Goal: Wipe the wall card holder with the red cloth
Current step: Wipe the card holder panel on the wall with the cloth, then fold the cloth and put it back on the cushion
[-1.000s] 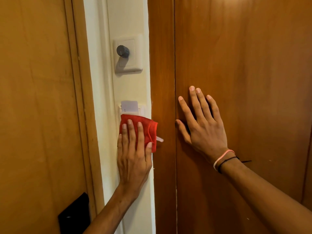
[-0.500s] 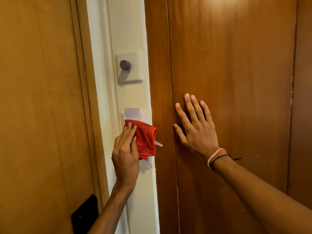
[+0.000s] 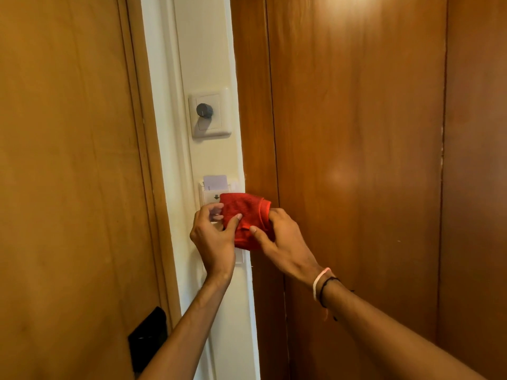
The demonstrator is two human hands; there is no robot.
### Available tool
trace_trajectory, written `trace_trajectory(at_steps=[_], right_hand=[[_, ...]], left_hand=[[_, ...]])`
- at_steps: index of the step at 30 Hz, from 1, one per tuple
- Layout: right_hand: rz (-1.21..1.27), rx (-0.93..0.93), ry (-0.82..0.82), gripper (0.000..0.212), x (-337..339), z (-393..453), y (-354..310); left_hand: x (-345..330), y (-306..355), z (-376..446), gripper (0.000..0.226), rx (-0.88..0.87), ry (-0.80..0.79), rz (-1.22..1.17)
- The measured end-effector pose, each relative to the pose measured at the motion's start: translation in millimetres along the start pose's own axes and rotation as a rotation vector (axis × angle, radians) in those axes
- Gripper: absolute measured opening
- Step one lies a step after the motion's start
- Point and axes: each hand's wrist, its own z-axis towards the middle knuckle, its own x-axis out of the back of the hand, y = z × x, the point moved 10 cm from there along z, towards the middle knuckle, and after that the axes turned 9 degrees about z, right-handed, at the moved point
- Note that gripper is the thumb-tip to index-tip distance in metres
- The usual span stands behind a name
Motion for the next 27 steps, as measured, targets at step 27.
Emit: trace_trajectory(at_steps=[27], right_hand=[[0.692,-0.347,0.447,0.015,224,-127,95]], left_hand=[[-163,119,-159,0.024,0.247,-0.754,-0.726]])
